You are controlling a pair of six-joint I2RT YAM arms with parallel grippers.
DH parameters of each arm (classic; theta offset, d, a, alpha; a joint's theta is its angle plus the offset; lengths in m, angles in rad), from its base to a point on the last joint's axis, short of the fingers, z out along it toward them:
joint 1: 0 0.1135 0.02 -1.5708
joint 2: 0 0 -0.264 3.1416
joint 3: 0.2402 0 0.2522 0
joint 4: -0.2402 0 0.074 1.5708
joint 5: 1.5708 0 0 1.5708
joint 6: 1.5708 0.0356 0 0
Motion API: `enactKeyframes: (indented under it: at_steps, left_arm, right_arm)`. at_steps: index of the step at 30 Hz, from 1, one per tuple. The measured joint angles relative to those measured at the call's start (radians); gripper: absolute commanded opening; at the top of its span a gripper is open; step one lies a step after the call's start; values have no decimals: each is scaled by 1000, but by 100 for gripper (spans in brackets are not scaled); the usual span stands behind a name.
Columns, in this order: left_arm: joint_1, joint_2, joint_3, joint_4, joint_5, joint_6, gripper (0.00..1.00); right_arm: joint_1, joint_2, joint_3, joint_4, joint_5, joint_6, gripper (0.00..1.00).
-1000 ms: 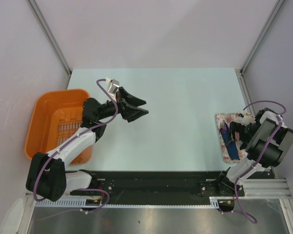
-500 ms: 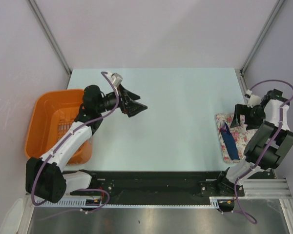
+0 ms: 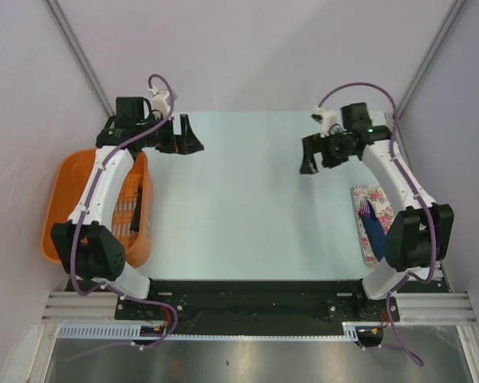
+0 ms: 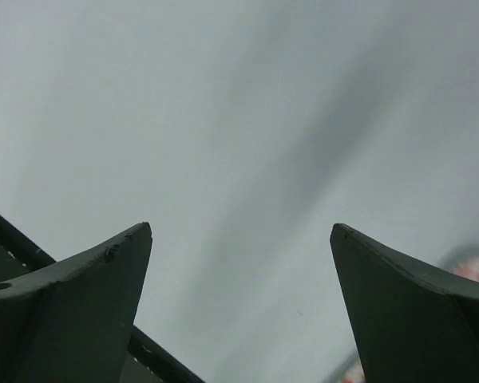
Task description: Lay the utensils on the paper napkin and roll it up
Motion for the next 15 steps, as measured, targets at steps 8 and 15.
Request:
enactKeyframes:
  at_steps: [8,15]
  left_arm:
    - [2,-25,-63,-152,-210,104,100]
    - [2,-108,-200,-193,-318,167,100]
  right_arm:
    - [282,73,-3,153,10,112,100]
    - [383,61,-75,192,33,140,100]
